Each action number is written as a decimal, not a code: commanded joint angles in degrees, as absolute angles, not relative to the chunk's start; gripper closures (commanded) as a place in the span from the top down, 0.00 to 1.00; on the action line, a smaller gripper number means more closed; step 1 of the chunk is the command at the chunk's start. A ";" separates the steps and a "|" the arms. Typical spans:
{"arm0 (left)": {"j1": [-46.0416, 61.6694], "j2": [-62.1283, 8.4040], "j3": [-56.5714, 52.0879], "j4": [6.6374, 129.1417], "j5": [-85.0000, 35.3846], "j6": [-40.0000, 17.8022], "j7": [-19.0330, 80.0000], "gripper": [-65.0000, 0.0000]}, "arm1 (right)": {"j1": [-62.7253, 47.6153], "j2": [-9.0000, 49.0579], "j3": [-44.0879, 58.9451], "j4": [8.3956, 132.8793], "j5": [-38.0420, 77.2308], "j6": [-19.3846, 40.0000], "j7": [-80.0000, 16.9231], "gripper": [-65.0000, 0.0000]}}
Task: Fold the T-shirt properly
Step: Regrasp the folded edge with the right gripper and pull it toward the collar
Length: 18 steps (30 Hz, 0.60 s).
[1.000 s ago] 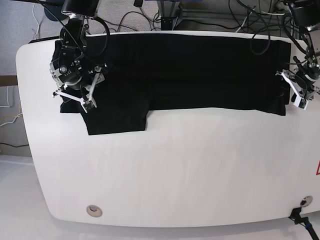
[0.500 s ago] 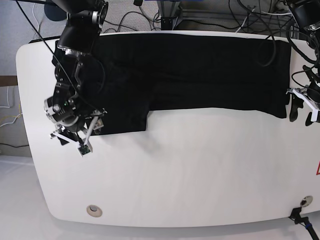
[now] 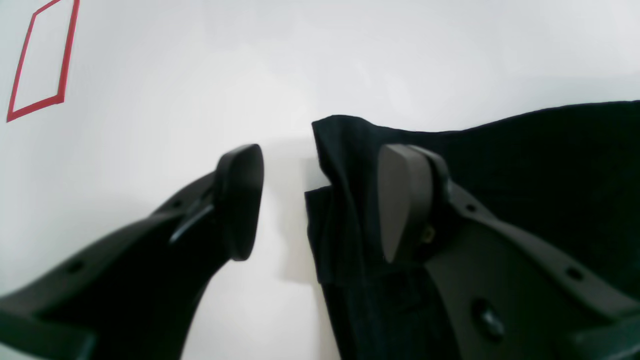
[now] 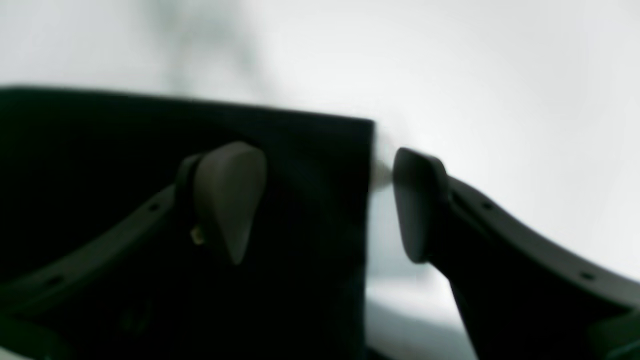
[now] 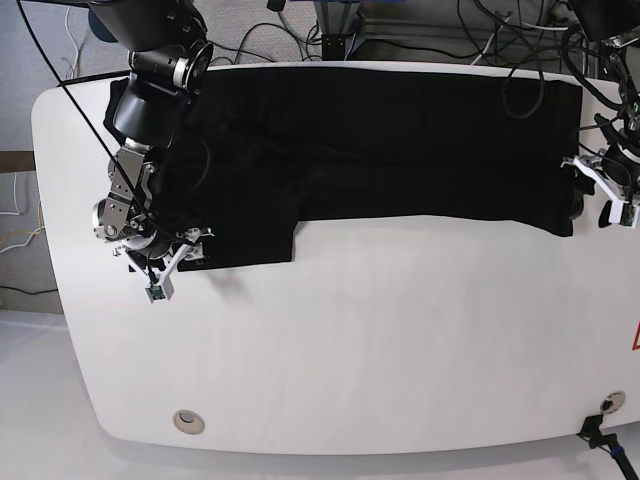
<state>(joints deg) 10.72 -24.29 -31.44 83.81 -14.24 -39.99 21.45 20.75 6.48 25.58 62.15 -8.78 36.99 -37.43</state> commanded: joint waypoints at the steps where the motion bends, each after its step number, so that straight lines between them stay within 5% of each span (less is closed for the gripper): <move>1: 10.15 -25.63 -31.87 84.70 -15.16 -40.00 20.18 0.53 | 20.79 6.55 25.54 62.29 -8.31 37.14 -36.62 0.66; 8: 9.80 -25.63 -30.73 84.70 -15.08 -40.00 20.18 0.53 | 18.42 4.53 25.01 62.29 -2.59 37.32 -36.79 0.62; 10: 9.80 -25.63 -30.11 84.70 -15.08 -40.00 20.18 0.53 | 18.33 4.18 25.01 62.20 -2.24 37.32 -36.79 0.44; 13: 9.80 -25.63 -30.02 84.70 -15.08 -40.00 20.18 0.53 | 18.33 3.21 25.01 62.20 -2.33 37.32 -36.79 0.00; 18: 9.71 -25.63 -29.23 84.62 -15.08 -40.00 20.18 0.53 | 18.33 2.77 24.84 65.54 -2.33 40.00 -40.22 0.00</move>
<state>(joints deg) 10.31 -24.32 -28.86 83.79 -14.22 -39.99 21.47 17.80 2.68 25.04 63.16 -1.13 38.70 -35.97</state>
